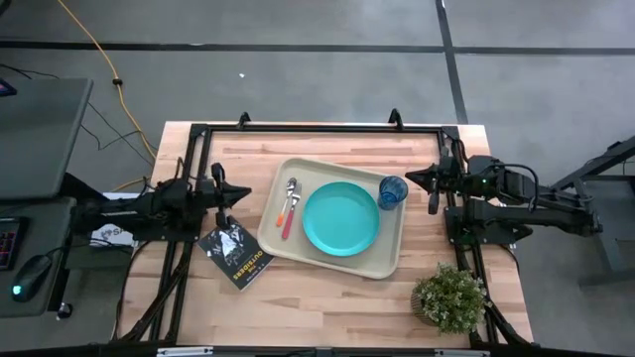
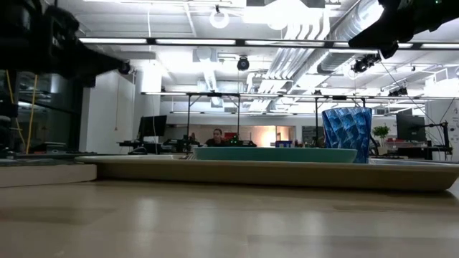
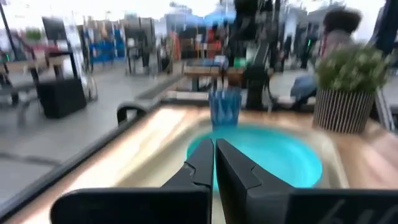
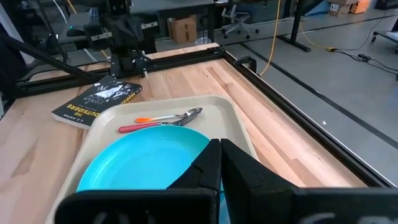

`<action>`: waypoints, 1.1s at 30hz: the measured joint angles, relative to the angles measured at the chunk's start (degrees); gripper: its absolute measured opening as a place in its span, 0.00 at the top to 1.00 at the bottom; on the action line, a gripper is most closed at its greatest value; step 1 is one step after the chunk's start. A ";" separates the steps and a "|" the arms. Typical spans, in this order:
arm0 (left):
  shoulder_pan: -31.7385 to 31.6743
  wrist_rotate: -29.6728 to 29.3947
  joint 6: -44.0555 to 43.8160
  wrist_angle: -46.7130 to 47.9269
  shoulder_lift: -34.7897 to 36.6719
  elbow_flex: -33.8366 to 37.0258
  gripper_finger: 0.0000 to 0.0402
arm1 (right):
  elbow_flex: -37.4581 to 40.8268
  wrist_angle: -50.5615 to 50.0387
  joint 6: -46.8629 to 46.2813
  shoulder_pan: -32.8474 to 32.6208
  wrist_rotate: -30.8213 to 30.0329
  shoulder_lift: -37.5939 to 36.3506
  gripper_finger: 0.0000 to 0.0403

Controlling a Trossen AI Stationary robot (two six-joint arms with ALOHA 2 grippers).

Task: Pick and place plate/cup/fork/spoon on tray
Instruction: Return to Home Position

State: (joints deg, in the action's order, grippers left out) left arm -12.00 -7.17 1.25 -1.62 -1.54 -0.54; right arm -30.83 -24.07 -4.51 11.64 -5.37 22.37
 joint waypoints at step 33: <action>2.42 -0.50 0.38 -2.65 1.33 -0.15 1.00 | 7.55 17.03 -0.49 -0.15 4.85 -1.02 1.00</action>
State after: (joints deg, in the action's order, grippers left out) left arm -9.58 -7.67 1.63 -4.27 -0.21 -0.69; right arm -23.28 -7.05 -5.01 11.49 -0.51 21.34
